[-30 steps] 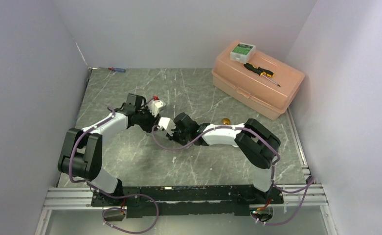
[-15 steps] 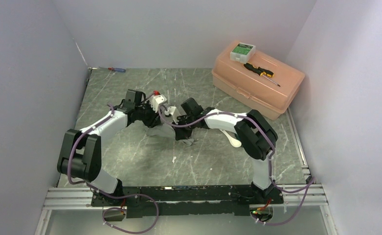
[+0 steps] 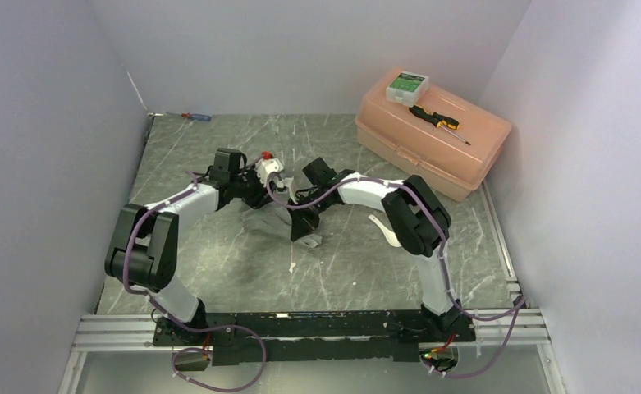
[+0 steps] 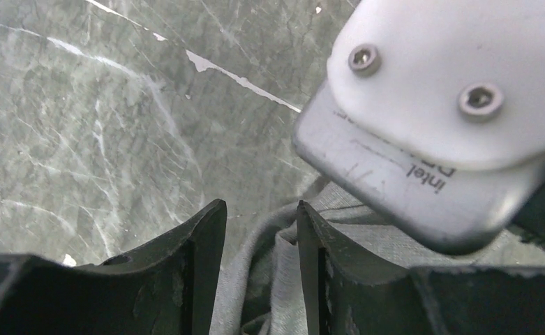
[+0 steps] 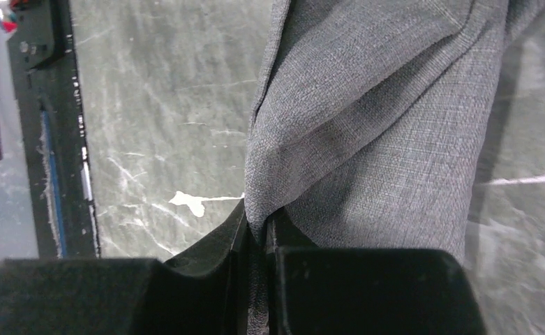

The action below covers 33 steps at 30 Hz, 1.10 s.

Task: Fold the napkin into a case and place the utensils inside
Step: Fold the 2/3-rectangle-folded napkin at the center of the board.

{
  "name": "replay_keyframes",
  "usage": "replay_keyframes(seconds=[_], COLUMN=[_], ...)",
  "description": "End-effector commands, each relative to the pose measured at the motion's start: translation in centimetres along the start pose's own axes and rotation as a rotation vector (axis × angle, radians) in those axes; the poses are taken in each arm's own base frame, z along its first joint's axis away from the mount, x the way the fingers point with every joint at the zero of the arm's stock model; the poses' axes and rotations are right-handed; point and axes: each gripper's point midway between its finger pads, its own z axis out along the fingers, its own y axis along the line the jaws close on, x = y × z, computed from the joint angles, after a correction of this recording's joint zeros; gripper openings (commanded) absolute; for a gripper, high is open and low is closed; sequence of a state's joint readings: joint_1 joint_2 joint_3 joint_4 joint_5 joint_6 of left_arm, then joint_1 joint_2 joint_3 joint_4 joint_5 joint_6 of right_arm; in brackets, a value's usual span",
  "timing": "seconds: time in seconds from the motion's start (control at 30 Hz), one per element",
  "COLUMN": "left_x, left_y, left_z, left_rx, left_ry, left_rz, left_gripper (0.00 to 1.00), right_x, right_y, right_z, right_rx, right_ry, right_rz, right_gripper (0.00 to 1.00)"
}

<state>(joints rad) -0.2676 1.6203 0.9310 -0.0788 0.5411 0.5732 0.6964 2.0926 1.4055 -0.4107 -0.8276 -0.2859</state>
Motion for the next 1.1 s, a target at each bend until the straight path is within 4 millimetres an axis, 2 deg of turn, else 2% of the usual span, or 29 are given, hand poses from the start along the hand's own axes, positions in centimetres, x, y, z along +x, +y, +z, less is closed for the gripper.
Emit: replay_keyframes(seconds=[0.0, 0.17, 0.43, 0.53, 0.7, 0.8, 0.87, 0.93, 1.07], left_x=[-1.3, -0.6, -0.9, -1.2, -0.5, -0.5, -0.4, -0.3, 0.1], left_y=[-4.0, -4.9, -9.9, -10.5, -11.6, -12.1, -12.1, -11.2, -7.0], left_z=[1.1, 2.3, 3.2, 3.4, 3.5, 3.7, 3.7, 3.5, 2.1], left_rx=[0.189, 0.215, 0.377, 0.397, 0.431, 0.447, 0.441, 0.389, 0.227], left_ry=[-0.075, -0.065, -0.081, -0.082, -0.067, -0.069, -0.063, -0.031, 0.025], left_rz=[0.214, 0.309, 0.381, 0.396, 0.439, 0.453, 0.467, 0.437, 0.251], left_gripper=[0.47, 0.53, 0.49, 0.46, 0.46, 0.46, 0.46, 0.45, 0.47], right_x=[-2.9, -3.3, -2.7, -2.3, -2.4, -2.5, -2.2, -2.1, -1.9], right_y=[-0.2, -1.0, -1.7, -2.2, -4.2, -4.1, -4.0, -3.8, -3.8], right_z=[-1.8, -2.3, -1.9, -2.1, -3.0, -3.2, -2.9, -2.7, -2.7], right_rx=[-0.105, -0.191, -0.190, -0.169, -0.132, -0.169, -0.196, -0.223, -0.226], right_ry=[-0.095, -0.133, -0.139, -0.149, -0.229, -0.279, -0.280, -0.291, -0.299], right_rz=[0.101, 0.158, 0.197, 0.232, 0.345, 0.405, 0.438, 0.458, 0.444], right_gripper=[0.00, 0.00, 0.00, 0.00, 0.00, 0.00, 0.00, 0.00, 0.00])
